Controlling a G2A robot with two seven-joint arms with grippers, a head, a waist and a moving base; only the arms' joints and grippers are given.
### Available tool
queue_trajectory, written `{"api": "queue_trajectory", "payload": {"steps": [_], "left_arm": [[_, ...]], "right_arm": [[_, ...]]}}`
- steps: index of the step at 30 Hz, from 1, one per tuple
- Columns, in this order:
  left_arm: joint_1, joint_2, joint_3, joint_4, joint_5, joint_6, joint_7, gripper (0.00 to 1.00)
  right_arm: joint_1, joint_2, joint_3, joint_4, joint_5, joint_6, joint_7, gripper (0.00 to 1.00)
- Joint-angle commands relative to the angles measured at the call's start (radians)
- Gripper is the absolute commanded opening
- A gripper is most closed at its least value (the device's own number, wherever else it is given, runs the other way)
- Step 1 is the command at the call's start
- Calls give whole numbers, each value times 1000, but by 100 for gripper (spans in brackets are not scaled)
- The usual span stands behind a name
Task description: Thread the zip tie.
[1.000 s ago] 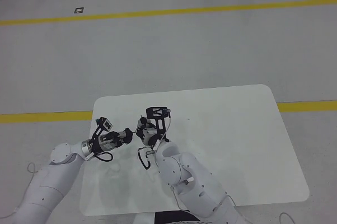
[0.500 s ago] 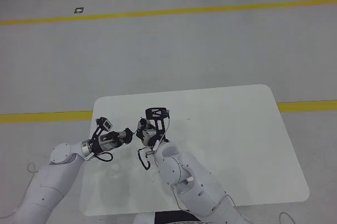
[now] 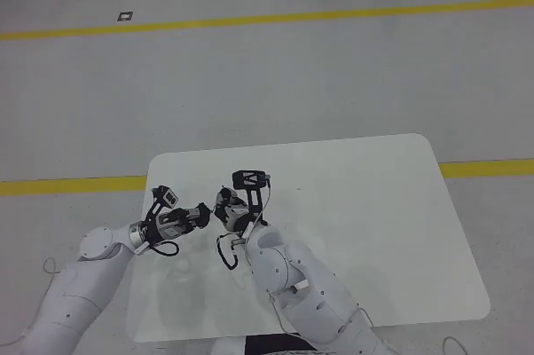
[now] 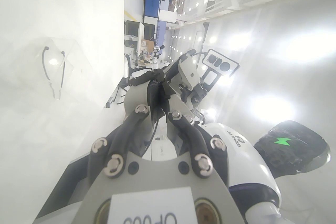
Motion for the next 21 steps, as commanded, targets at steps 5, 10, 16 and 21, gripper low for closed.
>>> {"api": "queue_trajectory", "payload": {"steps": [5, 10, 16, 21], "left_arm": [[0, 0, 0, 0, 0, 0, 0, 0], [0, 0, 0, 0, 0, 0, 0, 0], [0, 0, 0, 0, 0, 0, 0, 0], [0, 0, 0, 0, 0, 0, 0, 0]], "right_arm": [[5, 1, -7, 6, 1, 2, -6, 0], [4, 1, -2, 13, -5, 2, 0, 0], [-7, -1, 15, 12, 12, 2, -3, 0], [-11, -2, 25, 14, 67, 0, 5, 0]]}}
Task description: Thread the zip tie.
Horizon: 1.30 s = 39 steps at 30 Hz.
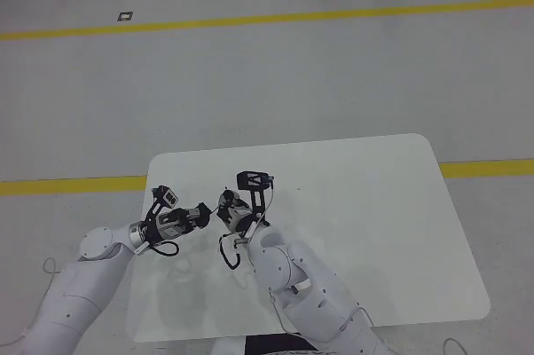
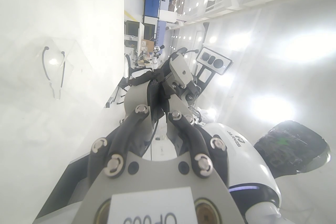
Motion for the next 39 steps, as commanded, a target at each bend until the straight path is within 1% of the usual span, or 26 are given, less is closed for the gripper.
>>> {"api": "queue_trajectory", "payload": {"steps": [1, 7, 11, 19, 23, 29, 34, 39], "left_arm": [[0, 0, 0, 0, 0, 0, 0, 0], [0, 0, 0, 0, 0, 0, 0, 0], [0, 0, 0, 0, 0, 0, 0, 0], [0, 0, 0, 0, 0, 0, 0, 0], [0, 0, 0, 0, 0, 0, 0, 0], [0, 0, 0, 0, 0, 0, 0, 0], [0, 0, 0, 0, 0, 0, 0, 0], [0, 0, 0, 0, 0, 0, 0, 0]], "right_arm": [[0, 0, 4, 2, 24, -3, 2, 0], [0, 1, 16, 11, 78, -10, -1, 0], [4, 3, 15, 14, 80, -18, -3, 0], [-3, 10, 15, -2, 94, -64, -22, 0], [-5, 14, 13, -6, 86, -70, -23, 0], [0, 16, 4, 5, 80, -56, -17, 0], [6, 17, 2, 21, 88, -30, -8, 0], [8, 18, -2, 27, 96, -22, -1, 0]]}}
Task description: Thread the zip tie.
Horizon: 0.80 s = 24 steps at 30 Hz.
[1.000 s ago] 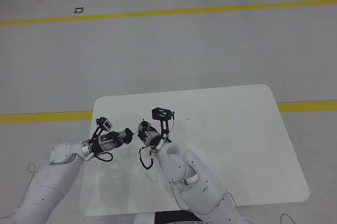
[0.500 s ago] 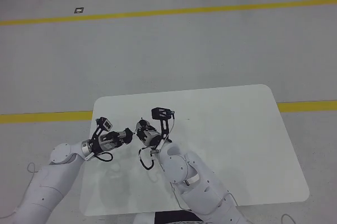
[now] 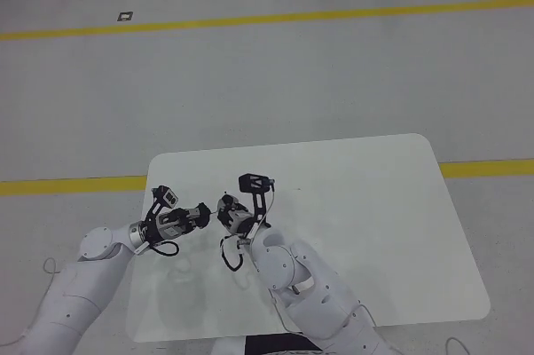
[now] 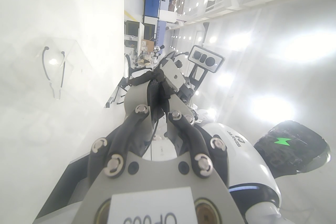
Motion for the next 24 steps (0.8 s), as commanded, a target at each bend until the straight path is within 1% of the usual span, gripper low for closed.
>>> {"api": "queue_trajectory", "payload": {"steps": [1, 6, 13, 24], "left_arm": [[0, 0, 0, 0, 0, 0, 0, 0], [0, 0, 0, 0, 0, 0, 0, 0], [0, 0, 0, 0, 0, 0, 0, 0], [0, 0, 0, 0, 0, 0, 0, 0]], "right_arm": [[1, 1, -1, 2, 4, 2, 4, 0], [1, 2, -1, -1, 21, -6, -3, 0], [-14, 9, 3, -31, 24, -34, -28, 0], [2, 9, -16, -1, 40, -26, -21, 0]]}}
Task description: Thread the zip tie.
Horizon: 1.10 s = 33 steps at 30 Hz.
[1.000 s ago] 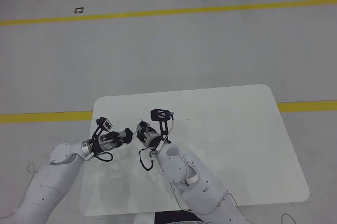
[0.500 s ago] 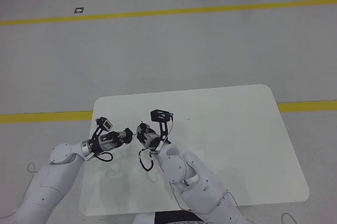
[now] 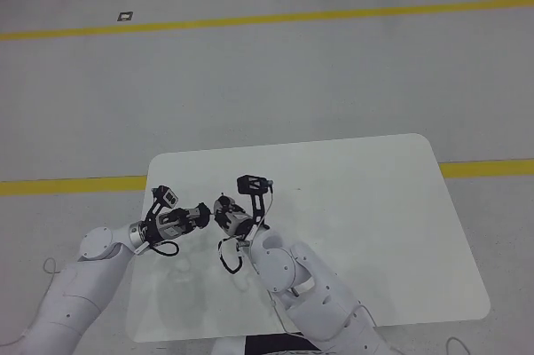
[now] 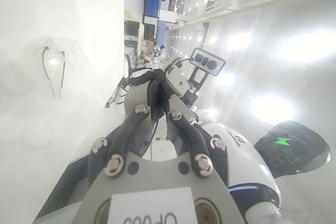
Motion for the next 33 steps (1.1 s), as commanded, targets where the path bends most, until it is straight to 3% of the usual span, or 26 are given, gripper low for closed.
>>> {"api": "queue_trajectory", "payload": {"steps": [1, 24, 26, 33], "left_arm": [[0, 0, 0, 0, 0, 0, 0, 0], [0, 0, 0, 0, 0, 0, 0, 0], [5, -1, 5, -19, 12, 13, 29, 0], [16, 0, -2, -38, 27, 30, 35, 0]], "right_arm": [[3, 0, -2, 3, 2, 3, 1, 0], [-11, 14, -2, -41, -29, 16, -39, 0], [-12, 15, -4, -45, -32, 18, -38, 0], [-11, 18, -7, -53, -43, 25, -31, 0]]}}
